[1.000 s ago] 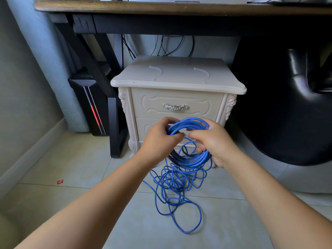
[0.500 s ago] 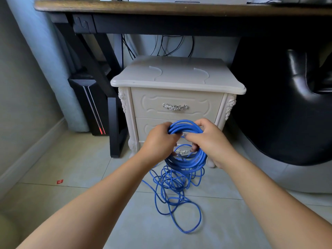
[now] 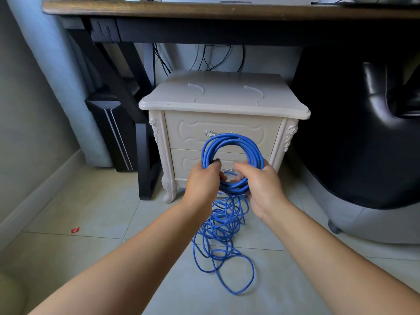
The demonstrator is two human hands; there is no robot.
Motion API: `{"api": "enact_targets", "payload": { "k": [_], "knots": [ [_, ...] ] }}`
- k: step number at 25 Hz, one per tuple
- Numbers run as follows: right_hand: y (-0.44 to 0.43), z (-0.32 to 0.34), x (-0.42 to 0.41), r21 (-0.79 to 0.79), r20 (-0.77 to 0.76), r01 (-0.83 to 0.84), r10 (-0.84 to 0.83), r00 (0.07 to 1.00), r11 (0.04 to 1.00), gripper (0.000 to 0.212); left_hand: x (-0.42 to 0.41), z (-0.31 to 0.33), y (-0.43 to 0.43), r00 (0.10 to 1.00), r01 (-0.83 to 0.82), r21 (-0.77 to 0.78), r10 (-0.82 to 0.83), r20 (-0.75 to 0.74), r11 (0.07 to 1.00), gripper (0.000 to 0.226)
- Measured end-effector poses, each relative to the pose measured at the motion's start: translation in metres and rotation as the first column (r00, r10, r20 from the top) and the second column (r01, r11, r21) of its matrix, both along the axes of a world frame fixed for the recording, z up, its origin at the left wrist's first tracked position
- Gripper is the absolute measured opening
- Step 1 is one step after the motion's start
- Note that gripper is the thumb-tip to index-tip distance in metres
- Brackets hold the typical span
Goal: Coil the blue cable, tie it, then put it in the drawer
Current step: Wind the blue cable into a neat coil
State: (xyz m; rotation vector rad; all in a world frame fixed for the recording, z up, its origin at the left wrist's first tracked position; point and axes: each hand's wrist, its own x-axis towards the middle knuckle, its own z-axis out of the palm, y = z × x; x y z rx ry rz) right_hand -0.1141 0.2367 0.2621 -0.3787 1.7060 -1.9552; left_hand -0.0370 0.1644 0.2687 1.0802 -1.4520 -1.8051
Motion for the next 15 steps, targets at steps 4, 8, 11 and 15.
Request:
{"api": "enact_targets", "payload": {
  "k": [4,8,11,15],
  "knots": [
    [0.008,0.016,-0.008,0.130,-0.242,0.023,0.010,0.970,0.991,0.023,0.007,0.006,-0.006,0.984,0.171,-0.011,-0.172,-0.040,0.985,0.007],
    [0.018,0.029,-0.011,0.256,-0.396,0.015,0.091,0.914,0.967,0.025,0.010,0.013,-0.006,0.980,0.196,-0.109,-0.198,-0.008,0.975,0.006],
    [0.021,0.028,-0.011,0.270,-0.422,-0.016,0.133,0.897,0.963,0.025,0.015,0.015,-0.007,0.974,0.226,-0.209,-0.223,0.035,0.952,0.005],
    [0.023,0.029,-0.016,0.359,-0.463,-0.106,0.276,0.843,0.927,0.017,0.023,0.021,-0.020,0.953,0.303,-0.350,-0.289,0.093,0.887,0.012]
  ]
}}
